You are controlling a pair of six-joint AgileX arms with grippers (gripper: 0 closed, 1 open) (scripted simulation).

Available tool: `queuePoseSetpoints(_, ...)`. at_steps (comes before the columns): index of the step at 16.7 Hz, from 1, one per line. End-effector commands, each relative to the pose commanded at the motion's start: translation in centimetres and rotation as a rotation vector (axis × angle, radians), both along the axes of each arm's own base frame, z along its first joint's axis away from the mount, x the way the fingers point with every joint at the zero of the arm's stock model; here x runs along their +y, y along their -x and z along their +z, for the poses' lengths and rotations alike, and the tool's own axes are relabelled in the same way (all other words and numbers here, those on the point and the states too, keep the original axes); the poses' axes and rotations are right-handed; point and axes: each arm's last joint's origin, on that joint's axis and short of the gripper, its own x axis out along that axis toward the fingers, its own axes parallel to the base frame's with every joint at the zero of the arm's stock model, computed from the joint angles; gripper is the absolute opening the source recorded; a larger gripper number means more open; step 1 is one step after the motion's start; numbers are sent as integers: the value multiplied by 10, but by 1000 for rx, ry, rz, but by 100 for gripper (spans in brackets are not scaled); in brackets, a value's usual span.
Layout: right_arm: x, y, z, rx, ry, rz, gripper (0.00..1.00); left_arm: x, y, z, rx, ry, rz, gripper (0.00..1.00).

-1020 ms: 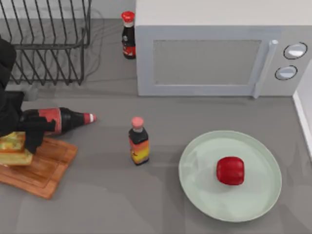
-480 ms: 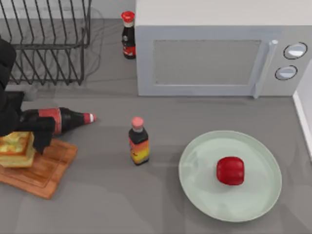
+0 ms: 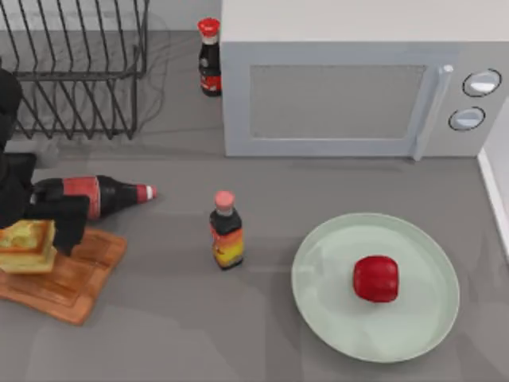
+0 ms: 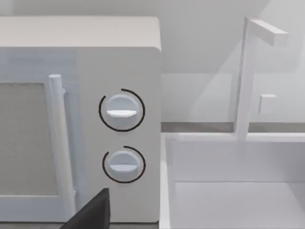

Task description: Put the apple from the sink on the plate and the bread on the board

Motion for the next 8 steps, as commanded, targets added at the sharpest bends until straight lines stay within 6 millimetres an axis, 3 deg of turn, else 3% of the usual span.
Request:
queuePoseSetpoints(4, 0, 0, 0, 0, 0, 0, 100, -6, 38, 19, -114, 36, -27, 100)
queuePoseSetpoints(8, 0, 0, 0, 0, 0, 0, 100, -11, 92, 34, -340, 88, -65, 100)
